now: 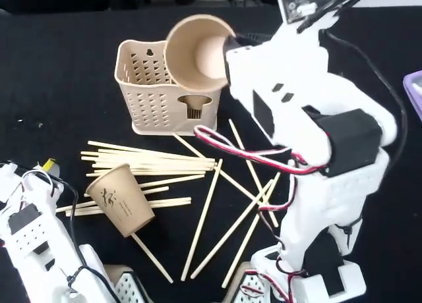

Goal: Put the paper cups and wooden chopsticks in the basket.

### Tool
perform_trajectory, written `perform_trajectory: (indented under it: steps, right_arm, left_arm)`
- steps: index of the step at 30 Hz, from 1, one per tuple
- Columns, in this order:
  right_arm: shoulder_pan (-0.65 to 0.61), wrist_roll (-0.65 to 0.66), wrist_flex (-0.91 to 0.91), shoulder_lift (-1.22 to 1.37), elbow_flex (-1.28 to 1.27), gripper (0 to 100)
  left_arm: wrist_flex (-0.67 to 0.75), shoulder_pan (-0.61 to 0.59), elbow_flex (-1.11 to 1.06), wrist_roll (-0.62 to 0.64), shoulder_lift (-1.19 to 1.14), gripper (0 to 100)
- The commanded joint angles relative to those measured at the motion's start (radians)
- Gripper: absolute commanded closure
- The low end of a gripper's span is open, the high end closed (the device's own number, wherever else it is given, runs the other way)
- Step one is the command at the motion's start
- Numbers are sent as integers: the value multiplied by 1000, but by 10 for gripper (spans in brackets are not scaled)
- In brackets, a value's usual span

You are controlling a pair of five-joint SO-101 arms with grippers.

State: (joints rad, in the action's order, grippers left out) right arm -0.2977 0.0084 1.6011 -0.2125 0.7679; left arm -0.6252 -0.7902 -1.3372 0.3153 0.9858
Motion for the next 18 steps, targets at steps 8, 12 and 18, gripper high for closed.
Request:
perform_trajectory:
  steps: [8, 12, 18]
  right_arm:
    - [-18, -140, -292, 2, -260, 988]
    - [-12, -172, -353, 2, -361, 988]
    - [-15, -175, -413, -5, -498, 988]
  left_arm:
    - [15, -2, 7, 9, 18, 723]
    - [17, -2, 7, 9, 18, 723]
    - [17, -2, 7, 9, 18, 723]
